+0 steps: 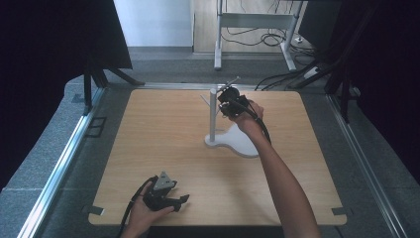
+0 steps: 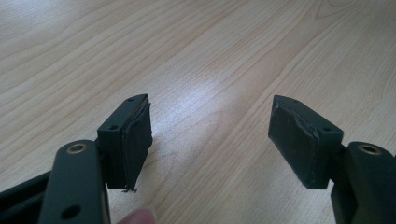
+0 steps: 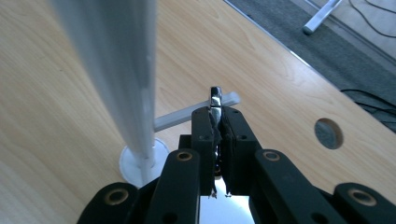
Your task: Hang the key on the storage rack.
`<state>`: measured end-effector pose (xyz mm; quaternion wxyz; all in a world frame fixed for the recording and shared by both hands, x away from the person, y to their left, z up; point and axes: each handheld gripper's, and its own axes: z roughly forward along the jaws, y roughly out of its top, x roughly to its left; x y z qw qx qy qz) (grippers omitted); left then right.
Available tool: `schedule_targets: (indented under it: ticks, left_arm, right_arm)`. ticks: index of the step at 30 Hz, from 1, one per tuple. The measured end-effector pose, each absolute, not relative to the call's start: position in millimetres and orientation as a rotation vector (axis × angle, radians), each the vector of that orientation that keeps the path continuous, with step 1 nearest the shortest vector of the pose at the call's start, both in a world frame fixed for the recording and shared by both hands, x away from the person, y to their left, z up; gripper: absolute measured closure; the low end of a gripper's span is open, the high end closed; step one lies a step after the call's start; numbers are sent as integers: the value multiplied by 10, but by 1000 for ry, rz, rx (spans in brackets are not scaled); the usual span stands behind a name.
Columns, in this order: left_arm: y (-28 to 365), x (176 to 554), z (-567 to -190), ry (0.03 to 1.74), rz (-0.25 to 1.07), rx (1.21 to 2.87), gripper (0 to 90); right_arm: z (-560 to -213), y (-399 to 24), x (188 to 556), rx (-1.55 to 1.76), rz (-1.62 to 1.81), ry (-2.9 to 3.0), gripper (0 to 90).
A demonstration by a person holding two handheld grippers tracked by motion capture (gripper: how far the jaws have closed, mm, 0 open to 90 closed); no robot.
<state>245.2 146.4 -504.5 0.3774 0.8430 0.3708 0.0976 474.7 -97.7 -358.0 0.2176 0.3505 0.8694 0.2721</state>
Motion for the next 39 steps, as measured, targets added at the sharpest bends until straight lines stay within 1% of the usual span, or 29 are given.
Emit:
schedule_targets:
  ticks: [4, 5, 6, 9, 11, 14, 30, 39]
  left_arm:
    - [1450, 2451, -5052, 944, 248, 2161, 307]
    - [1446, 2451, -5055, 943, 248, 2163, 307]
    - [1443, 2452, -5057, 942, 248, 2167, 307]
    - [1436, 2450, -5060, 942, 247, 2169, 306]
    - [1434, 2449, -5060, 940, 247, 2170, 307]
    - [1428, 2448, -5061, 938, 247, 2173, 307]
    - [1408, 2450, -5079, 938, 252, 2191, 306]
    - [1397, 2448, -5088, 942, 252, 2194, 305]
  right_arm:
    - [-3608, -990, 4711, 973, 787, 2428, 834]
    - [-3616, -988, 4694, 973, 790, 2433, 808]
    - [-3622, -989, 4663, 971, 809, 2443, 761]
    - [-3613, -1009, 4633, 965, 824, 2440, 739]
    - [-3600, -1032, 4600, 972, 846, 2437, 698]
    - [-3586, -1091, 4520, 980, 888, 2438, 669]
    - [-3695, -1407, 4129, 967, 1011, 2442, 601]
    - [-3888, -1686, 3833, 1003, 1083, 2418, 568]
